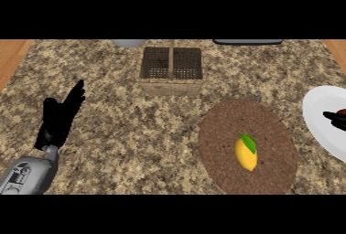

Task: Pick the lemon from the placemat and place it in the basket

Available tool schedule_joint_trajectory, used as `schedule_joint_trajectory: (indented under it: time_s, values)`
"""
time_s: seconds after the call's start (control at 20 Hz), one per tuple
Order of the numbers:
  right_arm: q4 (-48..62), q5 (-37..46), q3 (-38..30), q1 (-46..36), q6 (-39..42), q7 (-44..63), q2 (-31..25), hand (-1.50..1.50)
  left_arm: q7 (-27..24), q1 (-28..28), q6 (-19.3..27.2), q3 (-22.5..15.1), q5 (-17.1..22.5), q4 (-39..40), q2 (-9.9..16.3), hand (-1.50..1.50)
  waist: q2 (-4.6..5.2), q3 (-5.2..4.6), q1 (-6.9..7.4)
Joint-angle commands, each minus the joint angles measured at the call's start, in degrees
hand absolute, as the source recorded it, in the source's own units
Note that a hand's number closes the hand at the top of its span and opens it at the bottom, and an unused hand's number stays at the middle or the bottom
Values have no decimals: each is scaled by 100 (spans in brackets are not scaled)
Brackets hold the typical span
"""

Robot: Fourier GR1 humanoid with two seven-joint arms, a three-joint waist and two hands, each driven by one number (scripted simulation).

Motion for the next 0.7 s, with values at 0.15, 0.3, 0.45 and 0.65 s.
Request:
schedule_joint_trajectory:
  time_s: [0.15, 0.3, 0.45, 0.65]
  values:
    - [408, 602, 118, -605, -63, 229, 857, -150, 81, -51, -146, 146, -360, -13, -254, 0, 5, 1, 37]
    - [450, 997, 131, -492, -54, -6, 1133, -150, -38, -252, -312, 409, -391, 310, -373, 0, 5, 1, 12]
    - [580, 1241, 377, -663, -45, 166, 1414, -150, -81, 123, -352, 418, -504, 30, -354, 0, 5, 1, 36]
    - [840, 1718, 622, -849, -121, 25, 1766, -150, 323, -26, -268, 409, -717, -170, -573, 0, 6, 1, 33]
